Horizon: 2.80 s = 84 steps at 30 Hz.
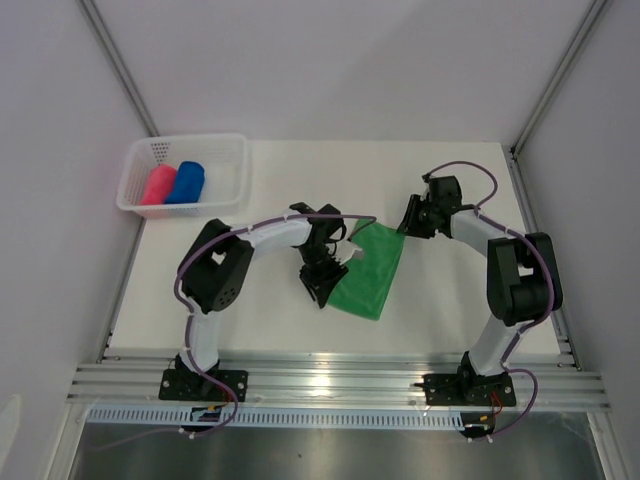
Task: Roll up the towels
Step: Fold the towel
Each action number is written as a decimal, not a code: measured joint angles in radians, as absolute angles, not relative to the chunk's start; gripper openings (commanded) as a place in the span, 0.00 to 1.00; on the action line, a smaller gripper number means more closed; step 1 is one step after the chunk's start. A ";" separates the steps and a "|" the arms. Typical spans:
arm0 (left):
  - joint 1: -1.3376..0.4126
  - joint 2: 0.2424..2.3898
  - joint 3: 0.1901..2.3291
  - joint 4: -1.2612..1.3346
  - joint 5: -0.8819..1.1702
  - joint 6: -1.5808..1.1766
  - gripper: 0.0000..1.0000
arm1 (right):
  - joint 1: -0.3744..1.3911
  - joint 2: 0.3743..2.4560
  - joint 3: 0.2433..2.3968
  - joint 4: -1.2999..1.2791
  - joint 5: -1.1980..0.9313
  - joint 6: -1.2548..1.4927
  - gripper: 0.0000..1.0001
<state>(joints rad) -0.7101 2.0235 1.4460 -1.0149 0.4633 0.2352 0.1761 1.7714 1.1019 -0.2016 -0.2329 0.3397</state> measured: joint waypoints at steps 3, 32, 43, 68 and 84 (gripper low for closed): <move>-0.710 2.020 1.446 -1.009 0.458 0.235 0.41 | 0.176 1.776 1.102 -0.216 -0.222 0.338 0.35; -0.707 1.917 1.454 -0.952 0.405 0.191 0.50 | 0.220 1.735 1.084 -0.252 -0.139 0.302 0.39; -0.714 2.011 1.448 -0.945 0.422 0.172 0.21 | 0.212 1.839 1.102 -0.227 -0.153 0.313 0.07; -0.714 2.017 1.447 -0.942 0.432 0.187 0.30 | 0.206 1.896 1.257 -0.291 -0.139 0.296 0.43; -0.609 2.027 1.802 -1.049 0.378 0.201 0.49 | 0.403 1.433 0.828 -0.355 -0.150 0.399 0.41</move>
<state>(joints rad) -0.6094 2.0274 1.8015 -1.0489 0.3782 0.2008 0.4026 1.4334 0.8284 -0.3550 -0.1505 0.3992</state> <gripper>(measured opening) 0.490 0.402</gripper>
